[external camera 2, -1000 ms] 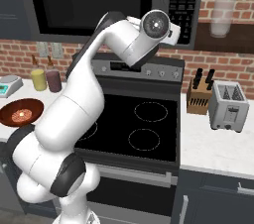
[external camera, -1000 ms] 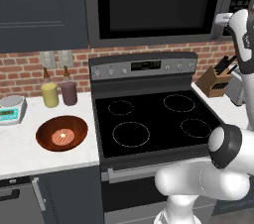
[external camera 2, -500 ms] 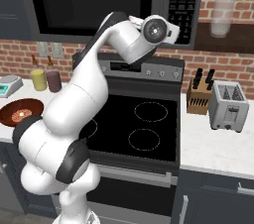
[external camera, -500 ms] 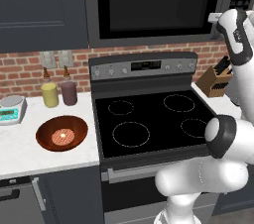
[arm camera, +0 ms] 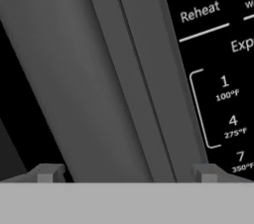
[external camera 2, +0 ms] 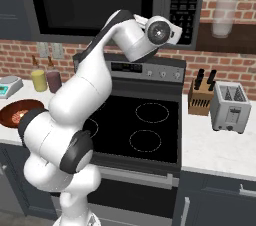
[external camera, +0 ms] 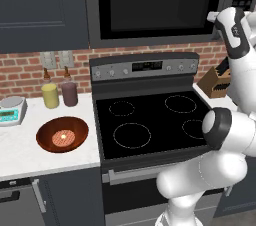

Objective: Open the microwave, place the bowl with waffle inside the microwave, then close the microwave door and turn it on.

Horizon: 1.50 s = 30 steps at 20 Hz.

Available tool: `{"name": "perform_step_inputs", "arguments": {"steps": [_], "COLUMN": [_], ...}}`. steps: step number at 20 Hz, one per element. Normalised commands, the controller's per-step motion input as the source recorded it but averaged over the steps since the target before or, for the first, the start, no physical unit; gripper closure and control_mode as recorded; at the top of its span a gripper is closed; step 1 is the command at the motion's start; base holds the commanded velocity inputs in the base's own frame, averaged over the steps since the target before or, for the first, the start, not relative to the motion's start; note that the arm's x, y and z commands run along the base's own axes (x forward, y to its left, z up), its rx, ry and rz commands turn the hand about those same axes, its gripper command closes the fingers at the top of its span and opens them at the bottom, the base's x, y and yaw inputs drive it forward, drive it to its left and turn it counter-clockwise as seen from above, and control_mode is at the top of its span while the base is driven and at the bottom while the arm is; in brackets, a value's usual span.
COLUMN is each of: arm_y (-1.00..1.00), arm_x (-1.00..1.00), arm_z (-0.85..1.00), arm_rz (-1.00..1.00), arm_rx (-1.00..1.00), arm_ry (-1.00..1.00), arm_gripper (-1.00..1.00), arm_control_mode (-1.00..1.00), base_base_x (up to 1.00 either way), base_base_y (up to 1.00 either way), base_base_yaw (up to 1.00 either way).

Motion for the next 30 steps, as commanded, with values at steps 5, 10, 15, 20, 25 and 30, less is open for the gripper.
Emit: {"name": "perform_step_inputs", "arguments": {"steps": [5,10,15,20,25,30], "arm_y": [-0.05,-0.02,0.0,0.0,0.0,0.03], "arm_x": [0.6,0.66,0.36,-0.02,-0.54,-0.98], "arm_z": [-0.09,-0.18,-0.1,0.0,0.0,-0.01], "arm_rz": [0.0,0.0,0.0,0.0,0.0,0.0], "arm_rx": [0.03,0.02,0.0,0.0,0.0,-0.01], "arm_ry": [0.0,0.0,0.0,0.0,0.0,-0.08], "arm_gripper": [-1.0,-1.0,1.0,1.0,1.0,1.0], "arm_control_mode": [-1.0,-1.0,-1.0,-1.0,-1.0,-1.0], "base_base_x": [0.0,0.0,0.0,0.0,0.0,0.0], "base_base_y": [0.0,0.0,0.0,0.0,0.0,0.0], "base_base_yaw": [0.0,0.0,0.0,0.0,0.0,0.0]}}
